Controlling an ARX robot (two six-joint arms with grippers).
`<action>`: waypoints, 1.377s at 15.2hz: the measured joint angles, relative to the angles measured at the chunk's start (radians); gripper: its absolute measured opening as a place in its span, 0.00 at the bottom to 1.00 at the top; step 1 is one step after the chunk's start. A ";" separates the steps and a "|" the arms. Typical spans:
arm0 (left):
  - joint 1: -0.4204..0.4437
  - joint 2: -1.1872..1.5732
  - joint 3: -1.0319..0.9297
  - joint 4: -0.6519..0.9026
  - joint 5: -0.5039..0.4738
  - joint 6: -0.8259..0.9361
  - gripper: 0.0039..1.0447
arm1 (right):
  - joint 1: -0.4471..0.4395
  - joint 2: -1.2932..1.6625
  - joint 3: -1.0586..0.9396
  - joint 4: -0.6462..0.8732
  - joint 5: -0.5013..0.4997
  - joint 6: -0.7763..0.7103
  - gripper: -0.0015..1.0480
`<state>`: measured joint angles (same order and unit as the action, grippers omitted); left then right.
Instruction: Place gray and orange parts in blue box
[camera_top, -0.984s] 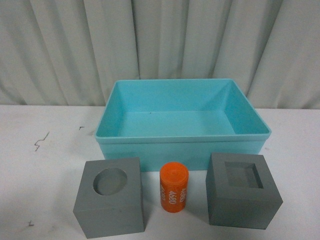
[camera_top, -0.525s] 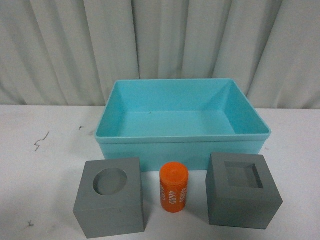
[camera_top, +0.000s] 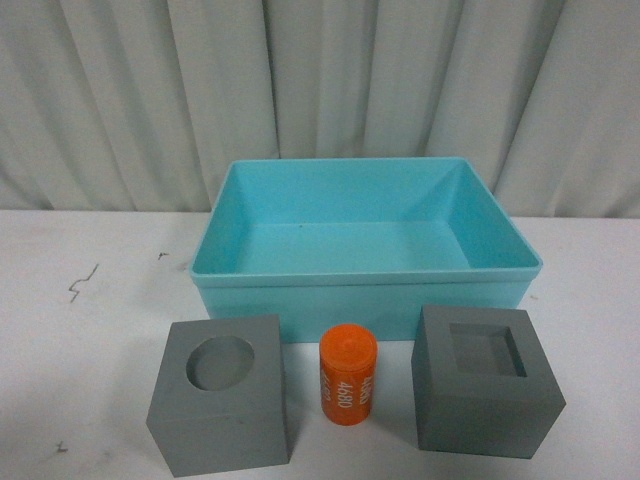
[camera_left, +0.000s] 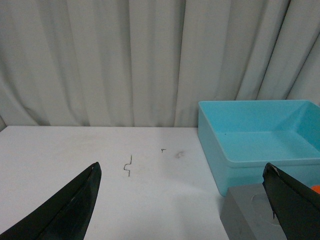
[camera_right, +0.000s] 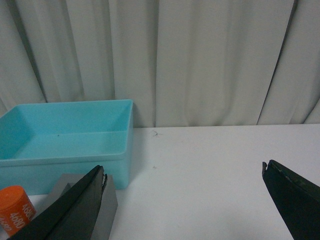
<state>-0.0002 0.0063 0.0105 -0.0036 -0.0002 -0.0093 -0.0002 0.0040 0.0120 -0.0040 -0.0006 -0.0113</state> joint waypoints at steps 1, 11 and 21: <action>0.000 0.000 0.000 0.000 0.000 0.000 0.94 | 0.000 0.000 0.000 0.000 0.000 0.000 0.94; 0.000 0.000 0.000 0.000 0.000 0.000 0.94 | 0.005 0.857 0.309 0.430 -0.154 0.106 0.94; 0.000 0.000 0.000 0.000 0.000 0.000 0.94 | 0.218 1.729 0.702 0.132 -0.186 0.263 0.94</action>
<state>-0.0002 0.0067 0.0105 -0.0036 -0.0006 -0.0093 0.2180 1.7332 0.7139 0.1284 -0.1867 0.2516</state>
